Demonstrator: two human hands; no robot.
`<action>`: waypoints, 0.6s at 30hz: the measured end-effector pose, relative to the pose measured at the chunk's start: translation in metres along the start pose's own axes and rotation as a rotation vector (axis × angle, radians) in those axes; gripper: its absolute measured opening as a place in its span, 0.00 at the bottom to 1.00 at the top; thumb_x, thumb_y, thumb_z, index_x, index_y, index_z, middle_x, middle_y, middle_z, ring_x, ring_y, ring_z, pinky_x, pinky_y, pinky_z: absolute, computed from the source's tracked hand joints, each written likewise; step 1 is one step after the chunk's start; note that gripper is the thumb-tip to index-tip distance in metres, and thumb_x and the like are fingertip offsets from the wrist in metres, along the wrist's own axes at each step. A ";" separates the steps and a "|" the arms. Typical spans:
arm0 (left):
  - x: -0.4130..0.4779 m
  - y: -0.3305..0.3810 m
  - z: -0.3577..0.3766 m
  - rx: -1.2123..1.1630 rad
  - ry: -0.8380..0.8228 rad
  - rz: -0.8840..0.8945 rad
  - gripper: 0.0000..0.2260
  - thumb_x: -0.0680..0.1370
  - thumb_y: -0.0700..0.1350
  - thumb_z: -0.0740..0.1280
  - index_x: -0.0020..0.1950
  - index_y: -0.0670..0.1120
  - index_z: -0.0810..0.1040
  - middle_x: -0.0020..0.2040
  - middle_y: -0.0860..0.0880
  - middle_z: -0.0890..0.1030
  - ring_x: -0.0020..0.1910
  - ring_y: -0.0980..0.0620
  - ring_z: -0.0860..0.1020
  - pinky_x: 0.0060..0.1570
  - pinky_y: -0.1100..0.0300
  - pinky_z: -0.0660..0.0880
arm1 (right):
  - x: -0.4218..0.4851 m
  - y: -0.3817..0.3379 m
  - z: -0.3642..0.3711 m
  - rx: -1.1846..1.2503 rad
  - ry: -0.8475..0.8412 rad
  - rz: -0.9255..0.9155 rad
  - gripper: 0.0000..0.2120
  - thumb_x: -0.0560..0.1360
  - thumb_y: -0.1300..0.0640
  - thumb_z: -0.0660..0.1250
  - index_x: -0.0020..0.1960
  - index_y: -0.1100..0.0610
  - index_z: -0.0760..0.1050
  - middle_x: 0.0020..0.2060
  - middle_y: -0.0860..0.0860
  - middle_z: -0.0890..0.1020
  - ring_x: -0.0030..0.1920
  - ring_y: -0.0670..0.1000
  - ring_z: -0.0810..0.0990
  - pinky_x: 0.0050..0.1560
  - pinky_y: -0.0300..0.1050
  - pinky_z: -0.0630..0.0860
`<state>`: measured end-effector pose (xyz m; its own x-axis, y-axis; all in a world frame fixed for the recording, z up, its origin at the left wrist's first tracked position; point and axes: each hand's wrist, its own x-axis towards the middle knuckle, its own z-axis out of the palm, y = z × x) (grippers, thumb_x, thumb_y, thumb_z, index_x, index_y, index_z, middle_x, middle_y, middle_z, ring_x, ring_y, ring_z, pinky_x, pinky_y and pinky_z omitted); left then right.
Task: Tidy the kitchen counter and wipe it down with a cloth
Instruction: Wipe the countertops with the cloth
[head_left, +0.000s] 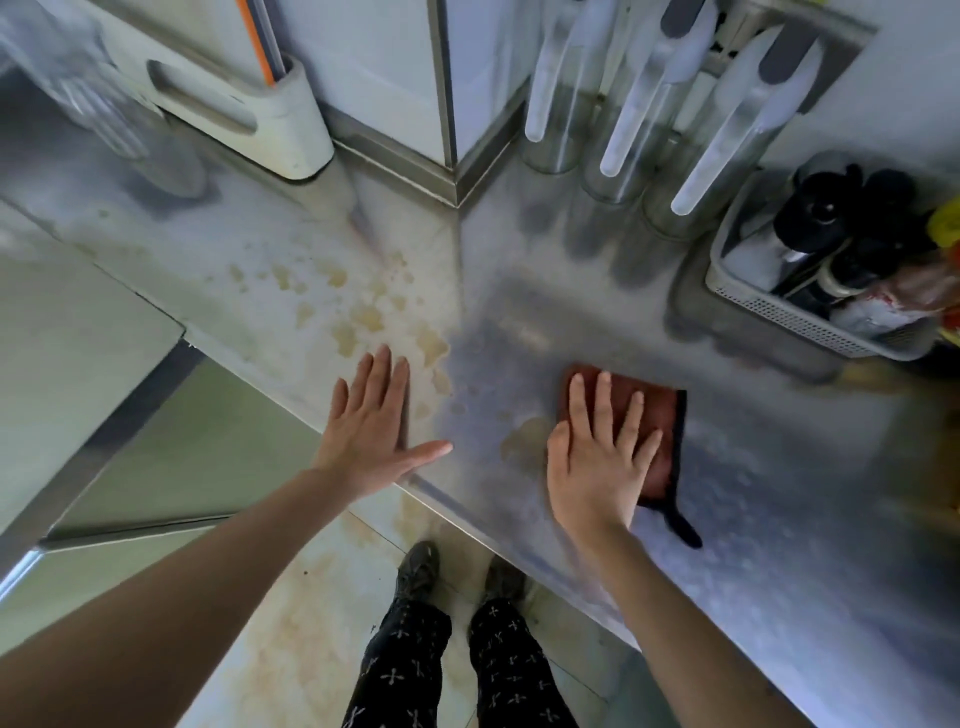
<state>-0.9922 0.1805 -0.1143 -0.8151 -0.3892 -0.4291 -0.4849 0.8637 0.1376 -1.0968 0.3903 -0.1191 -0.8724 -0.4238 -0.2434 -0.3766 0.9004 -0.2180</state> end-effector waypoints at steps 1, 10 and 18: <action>0.000 0.001 0.000 0.004 -0.019 -0.002 0.52 0.62 0.79 0.41 0.73 0.46 0.31 0.73 0.47 0.30 0.70 0.51 0.29 0.71 0.48 0.36 | -0.014 -0.007 0.003 -0.046 -0.031 -0.116 0.28 0.77 0.44 0.40 0.76 0.48 0.48 0.76 0.50 0.56 0.74 0.63 0.55 0.70 0.66 0.50; -0.002 -0.002 -0.008 -0.012 -0.053 0.033 0.45 0.71 0.72 0.47 0.75 0.45 0.34 0.75 0.44 0.34 0.74 0.46 0.35 0.72 0.47 0.40 | -0.023 -0.024 0.016 0.075 0.012 0.305 0.25 0.80 0.47 0.42 0.74 0.43 0.37 0.76 0.44 0.42 0.76 0.57 0.42 0.71 0.62 0.40; 0.017 -0.040 -0.029 -0.024 0.066 0.276 0.31 0.76 0.61 0.43 0.73 0.46 0.61 0.75 0.42 0.59 0.72 0.41 0.59 0.69 0.47 0.58 | -0.049 -0.138 0.042 0.131 -0.021 0.314 0.27 0.77 0.46 0.47 0.76 0.49 0.52 0.75 0.50 0.57 0.74 0.62 0.57 0.69 0.63 0.44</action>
<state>-0.9953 0.1299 -0.1016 -0.9359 -0.1605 -0.3135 -0.2479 0.9325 0.2625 -0.9888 0.2826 -0.1167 -0.9325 -0.1310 -0.3366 -0.0462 0.9675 -0.2486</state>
